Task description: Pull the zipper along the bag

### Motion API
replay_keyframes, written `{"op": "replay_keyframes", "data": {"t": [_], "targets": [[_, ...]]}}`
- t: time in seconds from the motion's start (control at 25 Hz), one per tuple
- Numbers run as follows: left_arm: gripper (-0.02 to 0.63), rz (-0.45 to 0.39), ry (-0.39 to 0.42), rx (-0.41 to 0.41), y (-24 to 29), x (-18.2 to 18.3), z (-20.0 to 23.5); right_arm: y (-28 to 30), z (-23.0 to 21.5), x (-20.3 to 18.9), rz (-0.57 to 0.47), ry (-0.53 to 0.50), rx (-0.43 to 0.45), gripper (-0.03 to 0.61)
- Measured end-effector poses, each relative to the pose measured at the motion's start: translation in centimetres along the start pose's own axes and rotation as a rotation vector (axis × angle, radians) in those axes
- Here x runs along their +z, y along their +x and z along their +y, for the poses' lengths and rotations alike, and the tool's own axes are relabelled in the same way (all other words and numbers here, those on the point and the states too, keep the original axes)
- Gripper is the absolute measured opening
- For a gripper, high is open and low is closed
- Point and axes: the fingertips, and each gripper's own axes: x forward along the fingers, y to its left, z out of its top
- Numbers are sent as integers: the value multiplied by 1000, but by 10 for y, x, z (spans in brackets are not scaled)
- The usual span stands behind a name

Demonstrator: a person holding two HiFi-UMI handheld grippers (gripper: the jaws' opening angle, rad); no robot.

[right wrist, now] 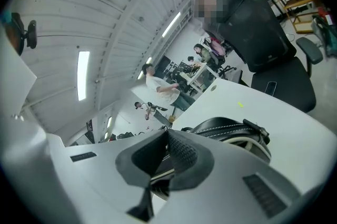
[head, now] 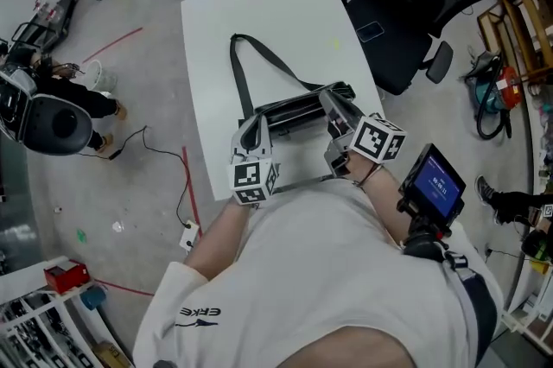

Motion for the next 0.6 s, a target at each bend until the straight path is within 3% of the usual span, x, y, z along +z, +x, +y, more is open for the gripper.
{"op": "replay_keyframes", "data": {"t": [0.6], "targets": [[3,-9,-8,-70,1,2,-7,16,28,-30,55,-74,8,12]]}}
